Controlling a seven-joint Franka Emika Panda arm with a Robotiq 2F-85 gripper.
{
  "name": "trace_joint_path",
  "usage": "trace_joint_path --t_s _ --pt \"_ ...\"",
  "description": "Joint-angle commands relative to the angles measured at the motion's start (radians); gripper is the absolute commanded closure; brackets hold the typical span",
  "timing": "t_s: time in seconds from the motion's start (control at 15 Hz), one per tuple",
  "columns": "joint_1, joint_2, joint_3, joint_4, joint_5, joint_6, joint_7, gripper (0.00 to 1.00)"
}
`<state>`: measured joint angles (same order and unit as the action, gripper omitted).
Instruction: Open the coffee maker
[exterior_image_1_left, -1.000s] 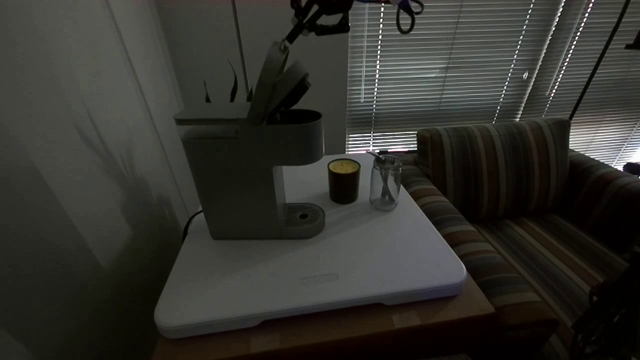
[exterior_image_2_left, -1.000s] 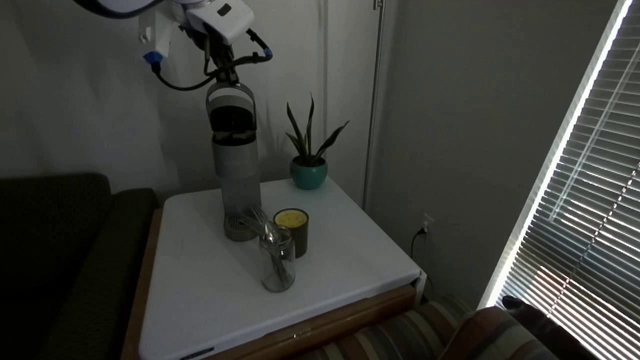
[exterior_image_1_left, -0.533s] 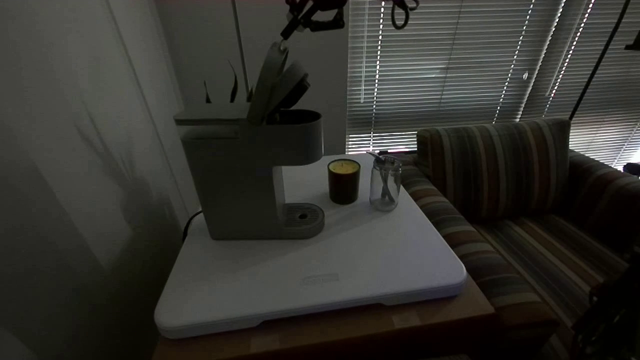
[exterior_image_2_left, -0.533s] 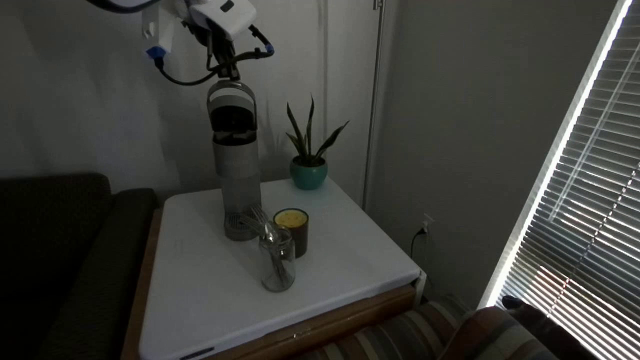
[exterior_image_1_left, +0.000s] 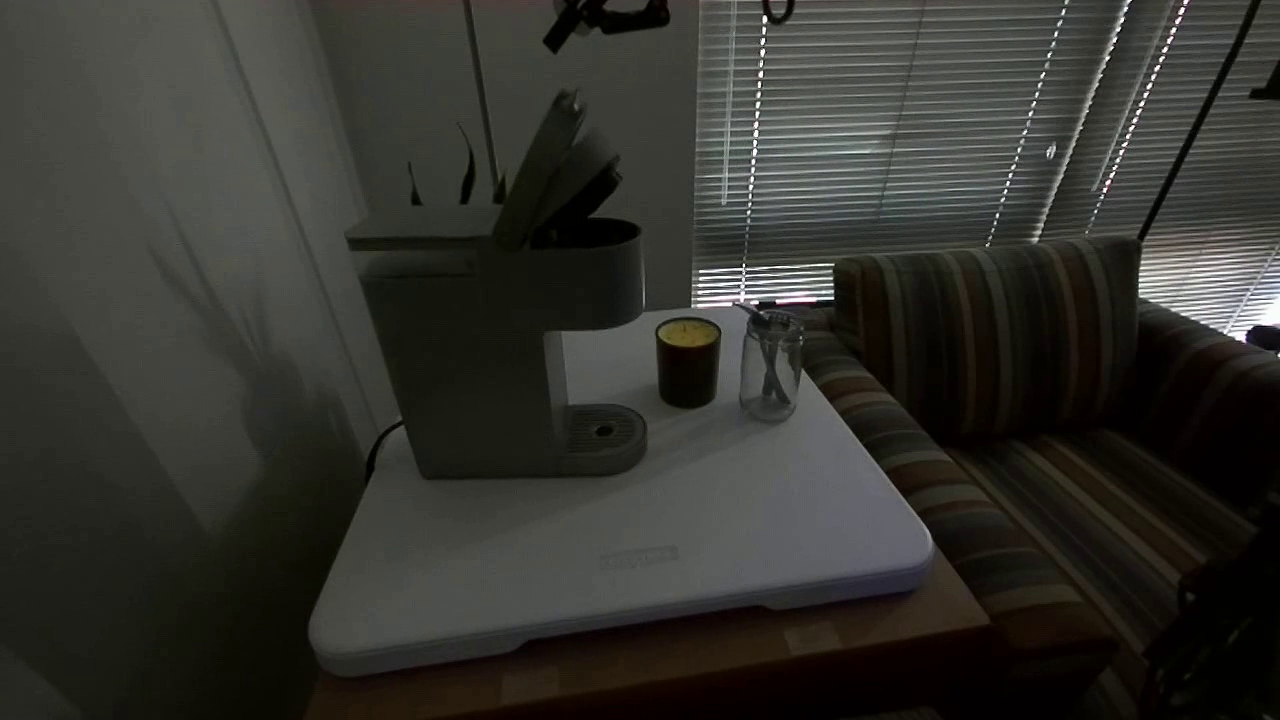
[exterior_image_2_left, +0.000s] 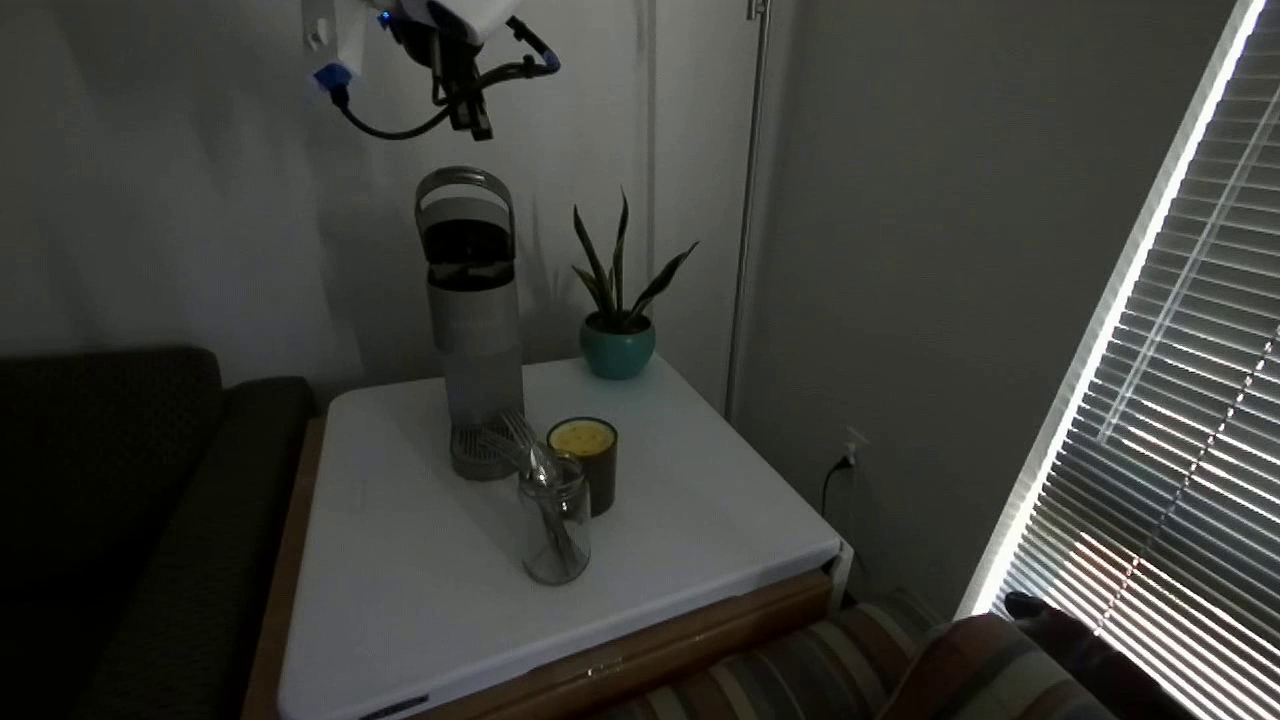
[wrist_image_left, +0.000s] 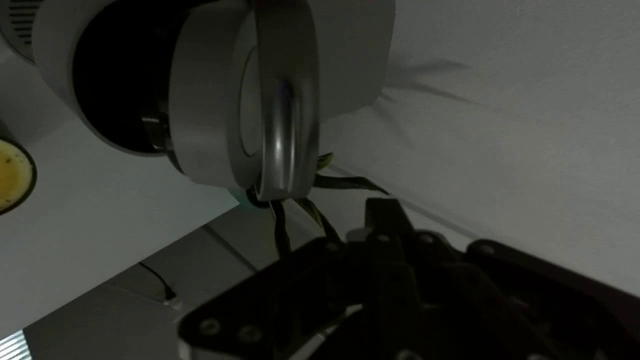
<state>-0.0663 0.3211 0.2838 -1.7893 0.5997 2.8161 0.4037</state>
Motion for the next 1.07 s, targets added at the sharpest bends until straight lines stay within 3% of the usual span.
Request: trace_joint_path --t_s 0.0,0.4,1.0 --pt "0.055 -0.018 -0.086 0.024 -0.012 -0.031 0.000 1.00" --pt "0.097 -0.066 -0.175 0.012 -0.099 -0.050 0.042 1.00" --pt "0.109 -0.140 -0.202 -0.029 -0.145 -0.179 0.059 1.00"
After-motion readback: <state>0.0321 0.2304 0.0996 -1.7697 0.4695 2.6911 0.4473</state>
